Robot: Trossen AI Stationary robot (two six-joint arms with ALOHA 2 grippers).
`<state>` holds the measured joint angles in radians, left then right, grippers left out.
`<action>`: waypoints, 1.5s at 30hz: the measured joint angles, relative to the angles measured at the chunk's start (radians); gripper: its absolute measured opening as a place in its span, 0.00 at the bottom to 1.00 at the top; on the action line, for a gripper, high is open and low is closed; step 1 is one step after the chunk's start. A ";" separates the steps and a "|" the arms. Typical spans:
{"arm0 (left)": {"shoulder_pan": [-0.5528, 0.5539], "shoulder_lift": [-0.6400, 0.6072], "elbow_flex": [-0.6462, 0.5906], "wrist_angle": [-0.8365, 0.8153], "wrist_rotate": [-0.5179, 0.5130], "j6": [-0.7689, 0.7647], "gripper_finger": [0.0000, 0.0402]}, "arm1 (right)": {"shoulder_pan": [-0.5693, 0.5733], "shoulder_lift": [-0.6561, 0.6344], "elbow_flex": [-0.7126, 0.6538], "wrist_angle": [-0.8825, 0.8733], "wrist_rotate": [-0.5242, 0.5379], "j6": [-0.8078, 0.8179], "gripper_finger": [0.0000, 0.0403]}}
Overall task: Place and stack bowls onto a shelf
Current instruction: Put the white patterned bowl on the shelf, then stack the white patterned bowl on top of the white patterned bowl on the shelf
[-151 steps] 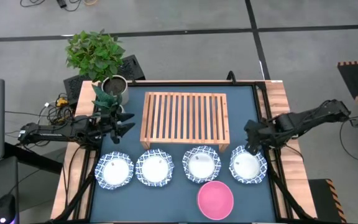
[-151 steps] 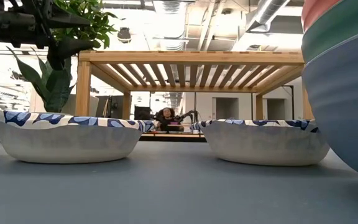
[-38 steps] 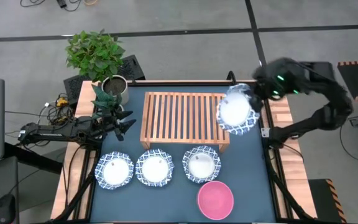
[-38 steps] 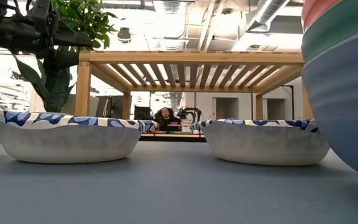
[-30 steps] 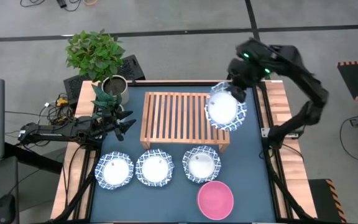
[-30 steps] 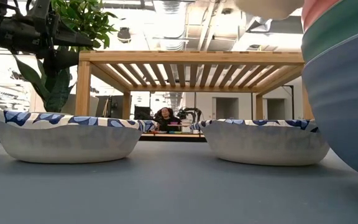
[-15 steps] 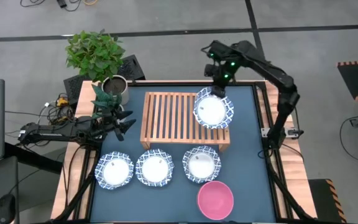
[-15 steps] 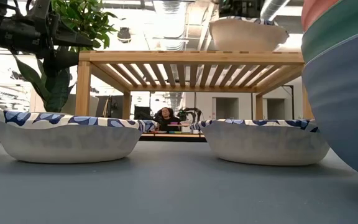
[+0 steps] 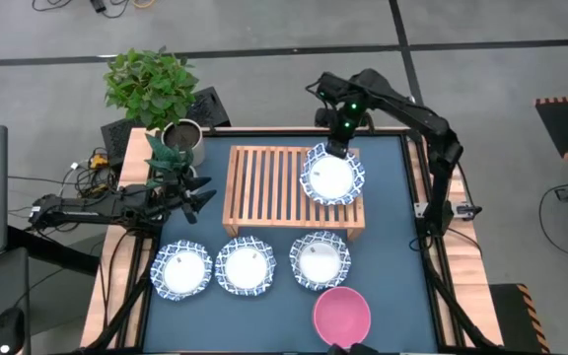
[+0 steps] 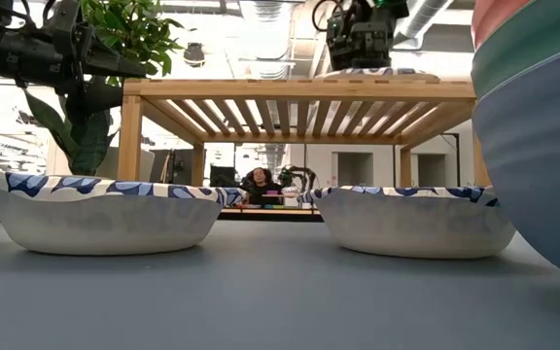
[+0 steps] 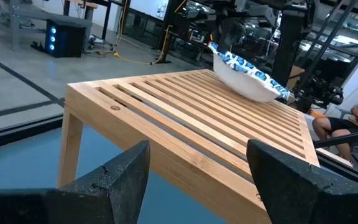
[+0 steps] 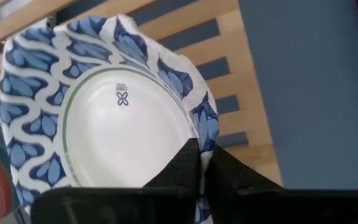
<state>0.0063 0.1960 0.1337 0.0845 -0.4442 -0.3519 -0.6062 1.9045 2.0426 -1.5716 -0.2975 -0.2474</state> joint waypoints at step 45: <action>0.000 0.000 0.000 -0.008 -0.008 -0.011 0.63 | 0.518 -0.409 -0.183 0.074 0.258 0.533 0.52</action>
<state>0.0063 0.1963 0.1337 0.0765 -0.4519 -0.3629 -0.0881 1.4952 1.8597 -1.4974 -0.0390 0.2853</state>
